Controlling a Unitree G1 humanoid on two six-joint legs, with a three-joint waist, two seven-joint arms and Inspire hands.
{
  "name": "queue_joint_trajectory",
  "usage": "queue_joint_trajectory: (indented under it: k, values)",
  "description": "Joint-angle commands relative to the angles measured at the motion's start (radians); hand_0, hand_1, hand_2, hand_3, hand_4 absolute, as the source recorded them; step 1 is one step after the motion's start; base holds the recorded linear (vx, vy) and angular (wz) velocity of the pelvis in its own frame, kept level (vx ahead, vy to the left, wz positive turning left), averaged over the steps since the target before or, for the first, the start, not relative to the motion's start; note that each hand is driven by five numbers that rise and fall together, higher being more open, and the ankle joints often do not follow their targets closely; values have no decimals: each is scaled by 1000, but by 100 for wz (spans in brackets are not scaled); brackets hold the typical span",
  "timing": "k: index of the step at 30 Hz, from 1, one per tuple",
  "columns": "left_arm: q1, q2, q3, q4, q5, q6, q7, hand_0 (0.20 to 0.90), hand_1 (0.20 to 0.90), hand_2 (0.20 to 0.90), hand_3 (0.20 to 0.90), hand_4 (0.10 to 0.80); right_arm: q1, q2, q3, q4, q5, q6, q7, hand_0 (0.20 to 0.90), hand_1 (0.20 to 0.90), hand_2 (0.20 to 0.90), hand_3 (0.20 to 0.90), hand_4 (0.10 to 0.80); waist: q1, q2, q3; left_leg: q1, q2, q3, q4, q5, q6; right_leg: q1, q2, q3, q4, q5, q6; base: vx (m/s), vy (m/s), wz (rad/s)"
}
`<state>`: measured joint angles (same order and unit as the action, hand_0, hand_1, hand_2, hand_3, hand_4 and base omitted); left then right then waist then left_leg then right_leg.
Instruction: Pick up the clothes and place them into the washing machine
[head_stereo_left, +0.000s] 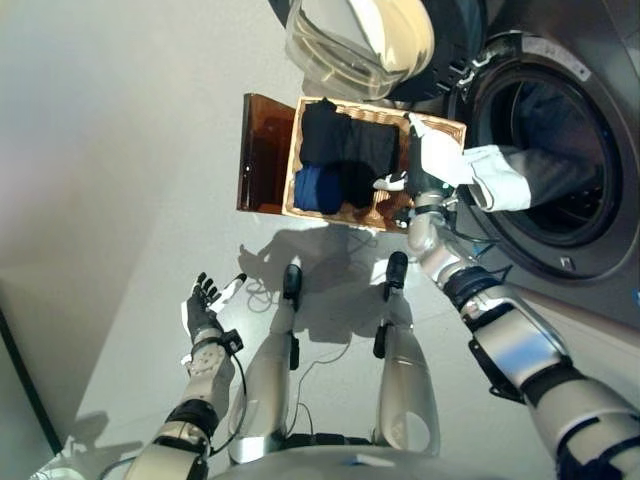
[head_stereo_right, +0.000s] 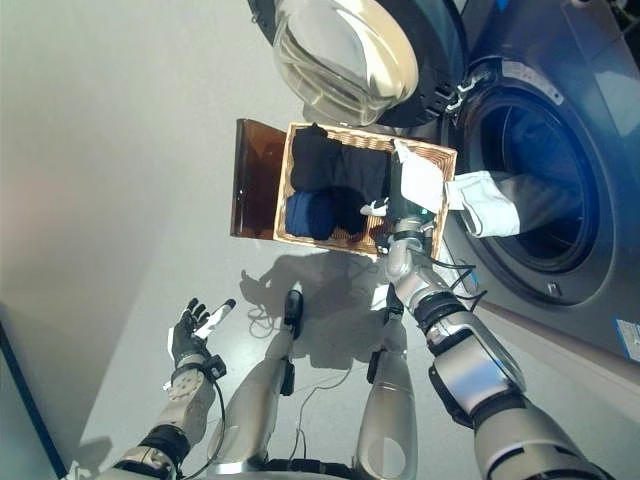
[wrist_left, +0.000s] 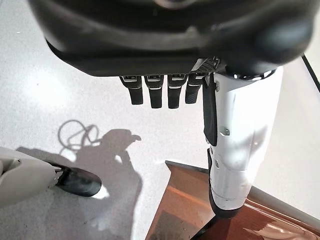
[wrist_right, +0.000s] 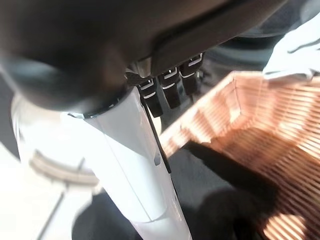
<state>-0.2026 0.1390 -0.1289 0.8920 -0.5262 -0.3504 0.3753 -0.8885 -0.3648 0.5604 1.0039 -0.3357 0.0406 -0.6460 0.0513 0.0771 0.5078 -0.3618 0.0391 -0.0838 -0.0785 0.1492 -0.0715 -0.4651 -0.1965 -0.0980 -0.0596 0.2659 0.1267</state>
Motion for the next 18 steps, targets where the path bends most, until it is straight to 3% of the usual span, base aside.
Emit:
queue_joint_trajectory:
  k: [1, 9, 18]
  values:
    - [-23, 114, -12, -41, 34, -59, 38, 900, 900, 900, 900, 800, -166, 0, 26, 11, -26, -54, -14, 900, 900, 900, 900, 800, 29, -10, 12, -25, 17, -1, -9, -10, -64, -13, -77, 26, 177, -174, 47, -14, -1, 15]
    - [5, 170, 10, -213, 40, -88, 64, 900, 900, 900, 900, 800, -215, 20, 38, 102, 9, -51, 15, 900, 900, 900, 900, 800, 58, -2, 12, -82, 15, -26, -9, 3, -65, -48, -83, 1, 189, -180, 46, -5, -5, 14]
    - [61, 175, 60, -446, -41, -131, 55, 900, 900, 900, 900, 800, -266, 7, 21, 192, 28, -30, 29, 900, 900, 900, 900, 800, 83, 22, 12, -144, 9, -37, -9, 12, -62, -104, -87, 1, 198, -184, 43, -7, 16, 6]
